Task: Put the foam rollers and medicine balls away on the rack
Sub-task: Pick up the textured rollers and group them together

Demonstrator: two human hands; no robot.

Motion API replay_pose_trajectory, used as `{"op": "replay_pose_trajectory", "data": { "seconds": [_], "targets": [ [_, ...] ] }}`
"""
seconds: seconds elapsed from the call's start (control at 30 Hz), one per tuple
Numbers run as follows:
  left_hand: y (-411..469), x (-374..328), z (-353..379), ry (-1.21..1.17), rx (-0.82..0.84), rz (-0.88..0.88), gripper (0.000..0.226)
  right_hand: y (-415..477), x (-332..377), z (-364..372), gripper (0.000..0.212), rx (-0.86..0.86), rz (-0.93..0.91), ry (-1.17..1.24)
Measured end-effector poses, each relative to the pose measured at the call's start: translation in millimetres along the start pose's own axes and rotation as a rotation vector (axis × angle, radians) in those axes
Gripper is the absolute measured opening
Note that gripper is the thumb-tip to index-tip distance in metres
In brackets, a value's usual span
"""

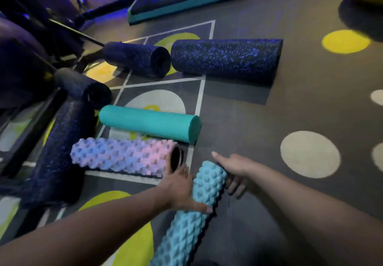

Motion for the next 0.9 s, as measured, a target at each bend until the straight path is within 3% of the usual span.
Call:
{"op": "replay_pose_trajectory", "data": {
  "seconds": [0.07, 0.17, 0.27, 0.37, 0.4, 0.43, 0.5, 0.57, 0.7, 0.77, 0.83, 0.9],
  "targets": [
    [-4, -16, -3, -0.185, 0.014, 0.013, 0.086, -3, -16, 9, 0.094, 0.102, -0.029, 0.163],
    [-6, -13, -22, -0.708, -0.154, -0.038, 0.044, 0, -22, 4, 0.100, 0.005, -0.130, 0.425],
    [13, -2, -58, -1.109, -0.279, -0.128, 0.034, -1, -12, -10, 0.094, -0.060, -0.220, 0.557],
    [40, 13, -83, -1.248, -0.200, -0.138, 0.047, -12, 0, -7, 0.076, -0.023, -0.292, 0.465],
    [41, 21, -92, -1.131, -0.201, -0.084, 0.043, -9, -1, -4, 0.076, -0.046, -0.304, 0.458],
    [38, 31, -101, -0.870, -0.224, 0.015, 0.048, -5, -5, 0, 0.087, -0.105, -0.290, 0.473],
    [38, 50, -99, -0.361, -0.243, 0.129, 0.076, 3, -16, 4, 0.118, -0.314, -0.187, 0.454],
    [35, 74, -77, -0.131, -0.223, 0.213, 0.093, 7, -20, 4, 0.120, -0.472, -0.165, 0.364],
    [14, 125, -33, 0.135, -0.382, 0.234, 0.125, -7, -15, -19, 0.122, -0.618, -0.136, 0.241],
    [15, 156, -13, 0.272, -0.364, 0.140, 0.138, -16, -20, -41, 0.121, -0.629, -0.131, 0.194],
    [27, 173, -3, 0.224, -0.289, -0.058, 0.154, -27, -29, -62, 0.117, -0.638, -0.130, 0.100],
    [39, 167, -6, 0.107, -0.218, -0.145, 0.158, -38, -37, -76, 0.114, -0.660, -0.133, 0.024]
  ]
}}
Point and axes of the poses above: each hand's wrist, its own y-axis towards the middle knuckle, its own z-axis out of the palm, x = y × z, the point moved 4 cm from there along y, towards the middle knuckle, and after that the axes turned 9 degrees about -z, right-handed, at the moved point
